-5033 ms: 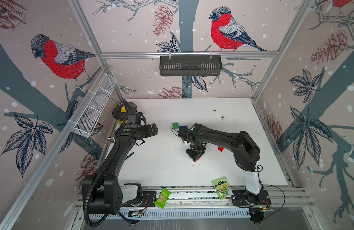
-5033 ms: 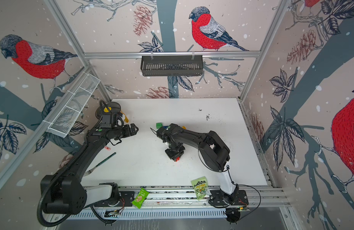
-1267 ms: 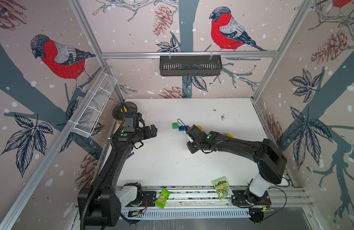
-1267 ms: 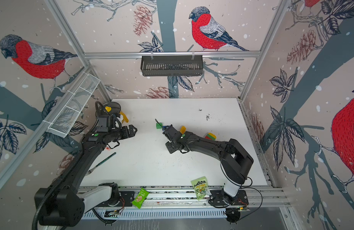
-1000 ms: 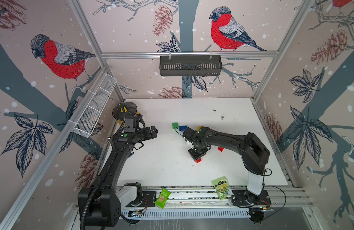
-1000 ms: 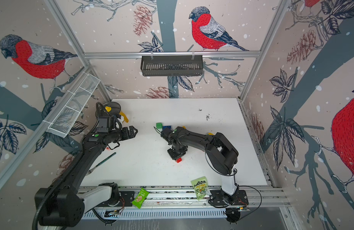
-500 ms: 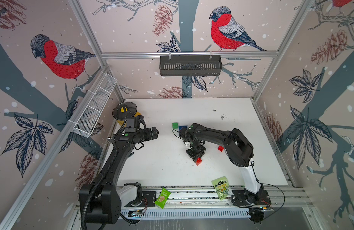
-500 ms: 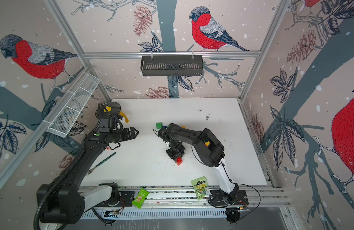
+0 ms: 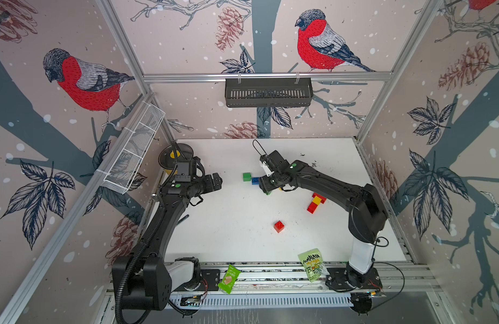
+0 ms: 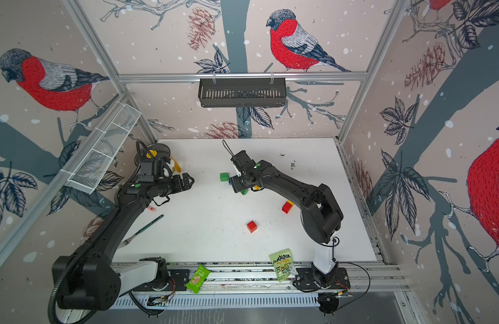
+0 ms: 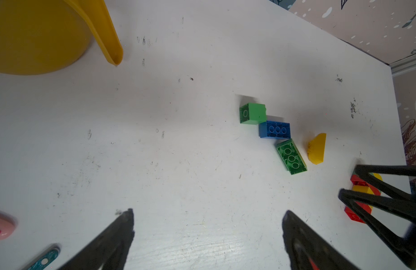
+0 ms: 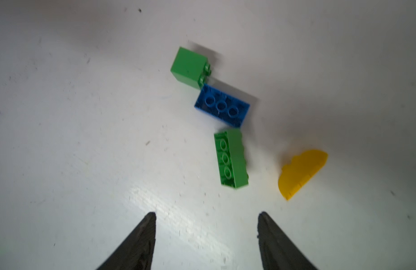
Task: Assemble an ice cream with lego
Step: Adjust the lego brick at the center of the board.
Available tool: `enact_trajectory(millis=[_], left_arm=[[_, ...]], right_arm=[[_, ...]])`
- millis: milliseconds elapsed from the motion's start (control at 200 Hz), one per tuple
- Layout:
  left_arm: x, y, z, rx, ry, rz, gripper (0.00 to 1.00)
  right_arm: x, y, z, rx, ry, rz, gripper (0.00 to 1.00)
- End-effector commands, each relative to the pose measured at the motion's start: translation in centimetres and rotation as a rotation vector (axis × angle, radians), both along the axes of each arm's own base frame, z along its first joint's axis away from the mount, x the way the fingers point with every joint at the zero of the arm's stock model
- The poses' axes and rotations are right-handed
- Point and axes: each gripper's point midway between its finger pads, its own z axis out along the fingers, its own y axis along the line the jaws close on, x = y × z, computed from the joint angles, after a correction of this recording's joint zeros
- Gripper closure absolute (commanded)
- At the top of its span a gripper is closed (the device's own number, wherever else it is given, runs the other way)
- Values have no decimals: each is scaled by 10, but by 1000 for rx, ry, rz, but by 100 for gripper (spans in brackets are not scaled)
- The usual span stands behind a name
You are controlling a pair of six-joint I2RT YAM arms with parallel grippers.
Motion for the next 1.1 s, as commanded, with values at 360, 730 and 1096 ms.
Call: enact_trajectory(millis=[360,730,1096], left_arm=[[-10,-6,2,-41,-7,-13,2],[-15,-3,-4,-22,6,-12,2],[-14,-1,-7,-5,12,-14,2]], right_arm=[[104,53,-33,154,-152,-46,26],[109,84,-53,257,-110,42,25],[87,119,-73,302,-34,211,28]])
